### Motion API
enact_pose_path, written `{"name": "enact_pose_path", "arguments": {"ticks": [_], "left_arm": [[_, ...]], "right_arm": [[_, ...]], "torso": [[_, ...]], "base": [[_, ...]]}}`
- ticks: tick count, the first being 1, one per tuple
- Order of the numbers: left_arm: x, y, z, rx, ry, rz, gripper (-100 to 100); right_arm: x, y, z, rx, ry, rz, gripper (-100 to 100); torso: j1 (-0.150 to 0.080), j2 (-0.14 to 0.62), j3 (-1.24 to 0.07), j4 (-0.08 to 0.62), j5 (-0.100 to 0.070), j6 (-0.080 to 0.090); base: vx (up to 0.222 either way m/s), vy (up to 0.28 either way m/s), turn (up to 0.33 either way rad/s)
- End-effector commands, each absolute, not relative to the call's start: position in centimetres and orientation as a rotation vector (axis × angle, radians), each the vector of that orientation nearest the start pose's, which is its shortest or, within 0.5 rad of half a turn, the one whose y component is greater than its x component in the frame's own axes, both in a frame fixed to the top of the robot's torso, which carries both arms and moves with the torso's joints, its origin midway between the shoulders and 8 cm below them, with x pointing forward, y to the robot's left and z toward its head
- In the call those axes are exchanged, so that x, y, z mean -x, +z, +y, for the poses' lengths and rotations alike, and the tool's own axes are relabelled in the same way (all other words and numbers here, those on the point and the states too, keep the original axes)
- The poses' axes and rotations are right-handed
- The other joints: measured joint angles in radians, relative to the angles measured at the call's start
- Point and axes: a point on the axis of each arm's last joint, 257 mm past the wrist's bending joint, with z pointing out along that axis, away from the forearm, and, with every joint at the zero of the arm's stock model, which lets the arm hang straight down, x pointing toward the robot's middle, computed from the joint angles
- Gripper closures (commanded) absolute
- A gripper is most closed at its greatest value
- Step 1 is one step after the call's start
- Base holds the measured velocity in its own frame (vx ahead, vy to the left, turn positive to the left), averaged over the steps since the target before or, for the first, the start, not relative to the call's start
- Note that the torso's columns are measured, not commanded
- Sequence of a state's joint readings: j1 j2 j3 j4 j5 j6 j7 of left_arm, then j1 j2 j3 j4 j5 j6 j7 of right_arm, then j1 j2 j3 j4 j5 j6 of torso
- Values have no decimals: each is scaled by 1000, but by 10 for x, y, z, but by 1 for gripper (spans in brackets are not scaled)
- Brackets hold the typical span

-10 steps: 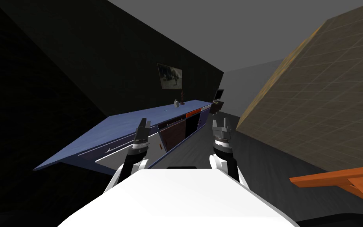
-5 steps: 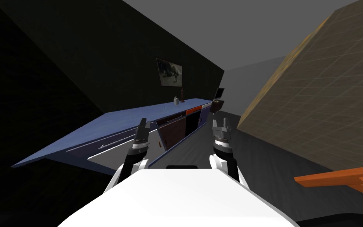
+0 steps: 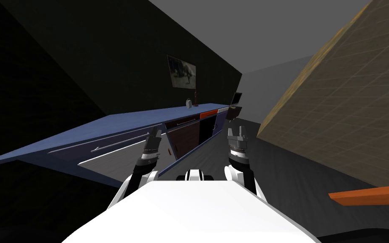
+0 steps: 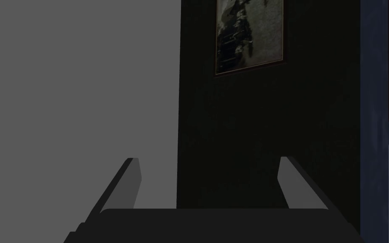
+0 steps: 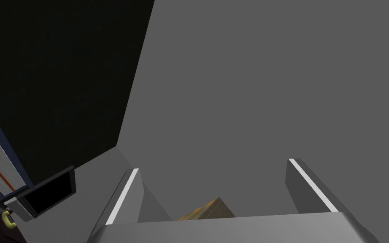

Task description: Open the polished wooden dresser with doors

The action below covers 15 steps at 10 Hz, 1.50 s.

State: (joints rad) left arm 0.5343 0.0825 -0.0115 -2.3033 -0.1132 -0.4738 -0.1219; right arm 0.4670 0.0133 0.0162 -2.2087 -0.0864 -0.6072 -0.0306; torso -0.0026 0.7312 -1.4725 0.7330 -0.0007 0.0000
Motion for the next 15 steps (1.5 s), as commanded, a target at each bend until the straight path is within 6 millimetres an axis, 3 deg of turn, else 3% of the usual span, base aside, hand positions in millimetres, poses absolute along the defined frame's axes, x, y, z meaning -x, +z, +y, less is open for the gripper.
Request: {"name": "enact_pose_path", "arguments": {"ticks": [1,15], "left_arm": [[-352,5,265,517,-1100,838,-100],[-385,-61,346,822,-1010,930,-100]], "right_arm": [[-340,23,-284,-683,1421,487,0],[-340,23,-284,-682,1421,487,0]], "torso": [[-1,2,-5,3,0,0],[1,6,-4,5,1,0]], "base": [[118,-121,94],[119,-138,102]]}}
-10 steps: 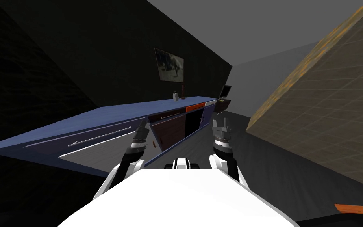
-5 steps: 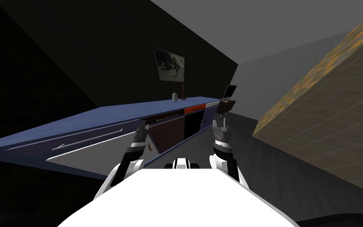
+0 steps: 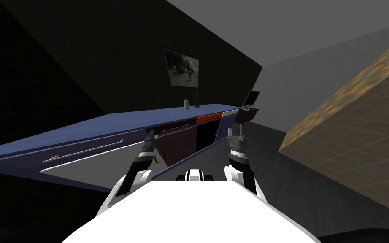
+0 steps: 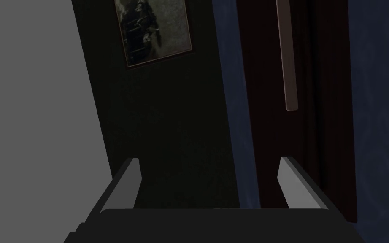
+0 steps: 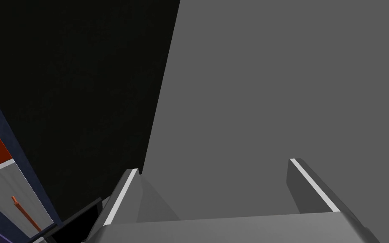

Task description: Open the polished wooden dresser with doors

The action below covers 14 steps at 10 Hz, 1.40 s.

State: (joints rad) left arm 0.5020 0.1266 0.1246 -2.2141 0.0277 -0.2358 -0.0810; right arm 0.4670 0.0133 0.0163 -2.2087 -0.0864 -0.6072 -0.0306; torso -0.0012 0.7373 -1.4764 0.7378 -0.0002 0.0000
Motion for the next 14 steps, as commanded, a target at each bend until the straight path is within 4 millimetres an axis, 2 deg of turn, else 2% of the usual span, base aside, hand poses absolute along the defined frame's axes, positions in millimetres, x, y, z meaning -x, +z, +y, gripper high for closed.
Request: {"name": "enact_pose_path", "arguments": {"ticks": [1,6,9,12,13,14], "left_arm": [[-387,-68,354,850,-1001,938,-100],[-391,-103,389,1023,-971,929,-100],[-389,-122,399,1128,-972,884,-100],[-383,-110,398,1110,-966,891,-100],[-384,-112,397,1109,-968,890,-100],[-387,-119,397,1113,-971,892,100]], "right_arm": [[-340,23,-284,-682,1421,487,0],[-340,23,-284,-682,1421,487,0],[-340,23,-284,-682,1421,487,0],[-341,23,-284,-682,1421,487,0],[-340,23,-284,-682,1421,487,0],[-340,23,-284,-682,1421,487,0]], "torso": [[-1,-1,0,0,0,0],[0,2,1,1,0,0],[3,1,0,0,1,0],[6,1,1,1,2,0],[4,-2,-1,-1,1,0],[2,1,0,0,0,0]], "base": [[139,-150,93],[118,-173,122],[91,-138,75],[65,-11,-8],[50,10,-1],[-48,-4,23]]}}
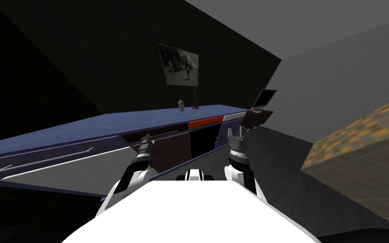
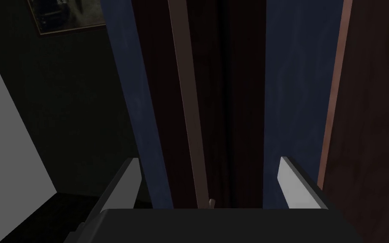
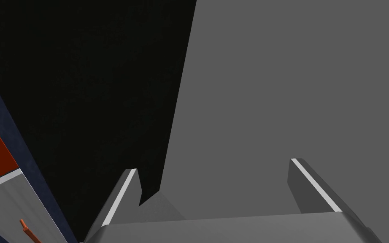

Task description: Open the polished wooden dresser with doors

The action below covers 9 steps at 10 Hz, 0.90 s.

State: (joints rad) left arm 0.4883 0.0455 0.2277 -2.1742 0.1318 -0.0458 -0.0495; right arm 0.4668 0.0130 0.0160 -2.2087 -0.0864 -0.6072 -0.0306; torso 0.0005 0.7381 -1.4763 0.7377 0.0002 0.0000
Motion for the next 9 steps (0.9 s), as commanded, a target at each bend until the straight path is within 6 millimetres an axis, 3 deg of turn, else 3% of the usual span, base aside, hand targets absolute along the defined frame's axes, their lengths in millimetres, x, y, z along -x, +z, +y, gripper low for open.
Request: {"name": "enact_pose_path", "arguments": {"ticks": [1,2,6,7,9], "left_arm": [[-386,-116,397,1113,-969,892,100],[-384,-108,395,1099,-976,887,100],[-381,-105,393,1102,-978,894,100],[-376,-97,393,1111,-973,895,-100],[-372,-86,394,1112,-969,892,-100]], "right_arm": [[-341,23,-284,-682,1421,487,0],[-341,23,-284,-682,1421,487,0],[-341,23,-284,-682,1421,487,0],[-341,23,-284,-682,1421,487,0],[-340,23,-284,-682,1421,487,0]], "torso": [[-2,5,3,2,-1,0],[2,0,2,-4,4,0],[1,1,1,0,1,-2],[2,-5,-3,0,-1,-1],[2,-6,-4,-1,0,0]], "base": [[-22,4,9],[-131,-52,8],[-167,-67,8],[-12,-9,-34],[23,9,-26]]}}
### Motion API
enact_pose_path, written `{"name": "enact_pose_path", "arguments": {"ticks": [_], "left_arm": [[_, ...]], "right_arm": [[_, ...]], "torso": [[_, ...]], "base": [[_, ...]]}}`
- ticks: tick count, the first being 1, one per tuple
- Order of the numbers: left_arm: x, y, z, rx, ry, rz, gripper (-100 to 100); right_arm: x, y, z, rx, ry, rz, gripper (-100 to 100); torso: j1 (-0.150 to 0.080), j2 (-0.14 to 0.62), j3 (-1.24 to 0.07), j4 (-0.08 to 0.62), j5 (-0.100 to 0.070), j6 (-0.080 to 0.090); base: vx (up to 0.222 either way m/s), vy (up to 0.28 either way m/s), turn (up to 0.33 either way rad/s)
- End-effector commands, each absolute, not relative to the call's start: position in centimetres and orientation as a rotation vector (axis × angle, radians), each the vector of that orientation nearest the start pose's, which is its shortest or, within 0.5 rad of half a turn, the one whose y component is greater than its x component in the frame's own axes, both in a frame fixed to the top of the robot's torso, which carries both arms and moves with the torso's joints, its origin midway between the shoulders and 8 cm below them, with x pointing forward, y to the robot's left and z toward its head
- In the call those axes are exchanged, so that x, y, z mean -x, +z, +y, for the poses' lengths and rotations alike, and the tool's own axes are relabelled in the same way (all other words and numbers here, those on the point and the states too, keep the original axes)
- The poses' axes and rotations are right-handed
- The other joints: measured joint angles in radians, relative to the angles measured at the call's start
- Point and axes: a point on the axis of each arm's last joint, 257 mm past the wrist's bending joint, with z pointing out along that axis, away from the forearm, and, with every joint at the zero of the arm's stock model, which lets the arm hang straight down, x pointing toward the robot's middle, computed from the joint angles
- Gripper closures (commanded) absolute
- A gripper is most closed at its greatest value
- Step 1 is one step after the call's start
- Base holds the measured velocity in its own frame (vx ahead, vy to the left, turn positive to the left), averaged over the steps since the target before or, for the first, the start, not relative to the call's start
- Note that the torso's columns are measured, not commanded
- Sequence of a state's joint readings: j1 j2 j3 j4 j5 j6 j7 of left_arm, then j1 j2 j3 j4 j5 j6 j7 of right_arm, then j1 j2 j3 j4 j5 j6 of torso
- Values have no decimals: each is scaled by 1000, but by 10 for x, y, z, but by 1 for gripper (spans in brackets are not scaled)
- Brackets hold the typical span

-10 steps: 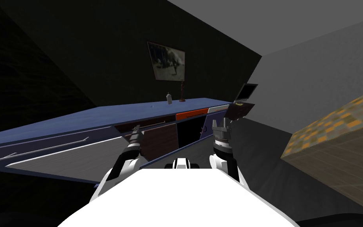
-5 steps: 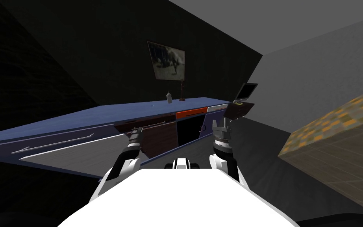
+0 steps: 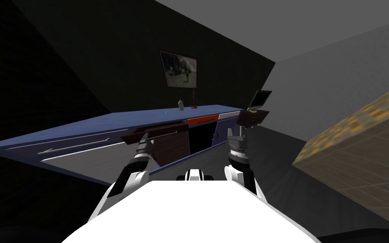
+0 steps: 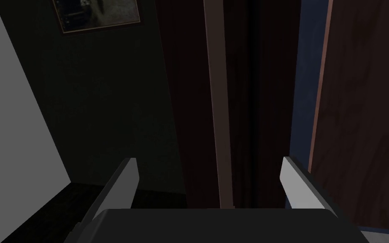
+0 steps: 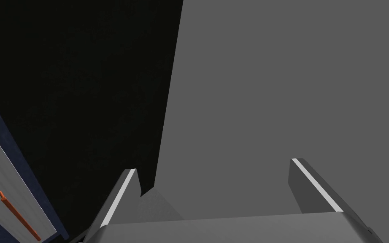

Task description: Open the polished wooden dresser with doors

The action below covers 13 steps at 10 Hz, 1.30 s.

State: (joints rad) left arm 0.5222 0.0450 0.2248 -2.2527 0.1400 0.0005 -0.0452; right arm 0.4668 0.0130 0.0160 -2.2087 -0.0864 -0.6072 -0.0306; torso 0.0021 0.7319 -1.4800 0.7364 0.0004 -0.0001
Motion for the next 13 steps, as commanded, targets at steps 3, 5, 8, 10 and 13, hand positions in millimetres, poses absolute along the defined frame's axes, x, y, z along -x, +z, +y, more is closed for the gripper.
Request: {"name": "enact_pose_path", "arguments": {"ticks": [3,5,8,10,13], "left_arm": [[-365,-69,394,1114,-963,888,-100],[-360,-58,393,1114,-959,887,-100],[-358,-55,393,1115,-958,886,0],[-358,-55,393,1114,-958,886,0],[-358,-55,393,1115,-958,886,0]], "right_arm": [[-341,23,-284,-682,1421,487,0],[-341,23,-284,-682,1421,487,0],[-341,23,-284,-682,1421,487,0],[-341,23,-284,-682,1421,487,0],[-341,23,-284,-682,1421,487,0]], "torso": [[-3,7,5,2,0,0],[-2,7,5,2,0,0],[-2,6,4,2,0,0],[-2,6,4,2,0,0],[-2,6,4,2,0,0]], "base": [[25,10,-24],[12,5,-21],[4,2,-7],[0,0,0],[0,0,0]]}}
